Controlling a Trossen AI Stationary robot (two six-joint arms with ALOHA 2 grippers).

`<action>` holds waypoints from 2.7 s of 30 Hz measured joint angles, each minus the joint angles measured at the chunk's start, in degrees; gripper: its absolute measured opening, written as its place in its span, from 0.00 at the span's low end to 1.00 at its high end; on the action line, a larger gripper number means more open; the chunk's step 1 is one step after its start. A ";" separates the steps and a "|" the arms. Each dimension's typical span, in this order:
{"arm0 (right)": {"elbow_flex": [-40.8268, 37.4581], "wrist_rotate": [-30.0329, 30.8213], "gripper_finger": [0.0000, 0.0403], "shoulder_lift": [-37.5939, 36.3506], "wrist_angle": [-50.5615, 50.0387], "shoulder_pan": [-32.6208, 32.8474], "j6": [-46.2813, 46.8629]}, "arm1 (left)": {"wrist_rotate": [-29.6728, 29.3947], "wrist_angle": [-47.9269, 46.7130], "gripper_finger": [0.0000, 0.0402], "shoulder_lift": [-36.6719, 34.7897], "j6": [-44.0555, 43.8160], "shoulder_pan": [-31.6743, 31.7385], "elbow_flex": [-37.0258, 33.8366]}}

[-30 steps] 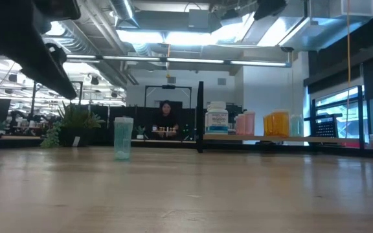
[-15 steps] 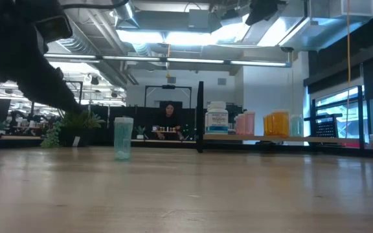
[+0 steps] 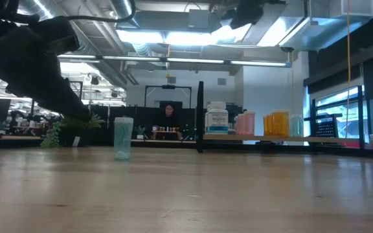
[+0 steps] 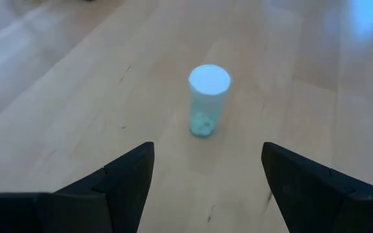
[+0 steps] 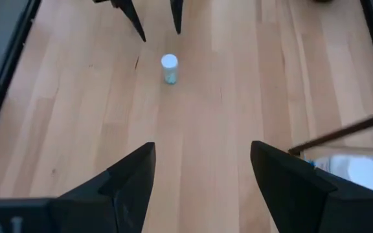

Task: Pick and place medicine bottles onto shelf by color
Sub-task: Put the blue pill bottle on the shelf aligned with the other blue pill bottles

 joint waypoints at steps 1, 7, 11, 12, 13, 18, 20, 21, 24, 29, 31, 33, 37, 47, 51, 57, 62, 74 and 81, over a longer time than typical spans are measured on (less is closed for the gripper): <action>0.00 0.00 0.63 0.88 0.87 0.00 -0.35 | -0.48 0.16 0.70 0.00 0.72 -0.02 0.00; 0.00 -3.94 0.63 6.42 6.59 -0.02 -4.91 | -0.96 0.52 0.70 0.00 2.11 -0.02 0.00; 0.00 -8.98 0.63 9.96 12.50 -0.01 -7.67 | -0.96 0.50 0.70 0.00 1.97 -0.48 0.00; 0.00 -9.91 0.63 10.90 13.42 0.00 -7.76 | -0.99 0.51 0.70 0.00 1.93 -0.80 0.00; 0.00 -10.73 0.63 11.71 14.33 0.00 -7.85 | -1.01 0.65 0.70 0.00 1.91 -1.15 0.00; 0.00 -13.75 0.63 15.77 18.74 0.00 -11.83 | -0.99 0.87 0.70 -0.06 1.41 -3.02 0.00; 0.00 -15.03 0.63 17.49 20.68 0.00 -12.91 | -1.01 0.99 0.70 -0.17 -0.12 -3.71 0.02; 0.00 -15.44 0.63 18.24 21.48 0.00 -13.67 | -1.00 1.16 0.70 -0.17 -0.94 -3.98 0.02; 0.00 -16.52 0.63 20.52 24.47 0.00 -15.44 | -0.99 1.65 0.70 -0.17 -2.46 -4.92 0.02; 0.00 -16.25 0.63 24.71 29.78 0.00 -17.59 | -0.96 1.81 0.70 -1.97 -5.32 -6.71 0.04; 0.00 -16.20 0.63 26.59 31.99 -0.02 -17.58 | -0.98 1.73 0.70 -3.61 -5.40 -7.43 0.04; 0.00 -16.06 0.63 28.56 34.05 -0.02 -17.65 | -1.00 1.43 0.70 -5.65 -5.39 -8.06 0.04; 0.00 -16.04 0.63 31.94 37.64 -0.02 -17.98 | -0.98 0.53 0.70 -9.27 -5.39 -9.34 0.04; 0.02 -16.02 0.63 36.65 44.66 -0.07 -18.05 | -0.98 0.40 0.70 -13.33 -5.48 -10.47 0.04; 0.02 -16.02 0.63 38.10 46.15 -0.07 -18.04 | -0.98 0.39 0.70 -13.33 -5.50 -10.47 0.04; 0.02 -14.53 0.63 40.45 48.38 -0.07 -18.01 | -0.96 0.47 0.70 -13.33 -5.72 -10.47 0.04; 0.02 -11.54 0.63 40.86 48.85 -0.19 -17.94 | -0.98 0.58 0.70 -13.33 -5.74 -10.47 0.04; 0.02 -11.98 0.63 40.84 49.73 -0.17 -17.87 | -0.98 0.57 0.70 -13.33 -5.74 -10.47 0.05; 0.02 -11.98 0.63 40.84 49.93 -0.17 -18.03 | -0.98 0.58 0.70 -13.31 -5.74 -10.47 0.07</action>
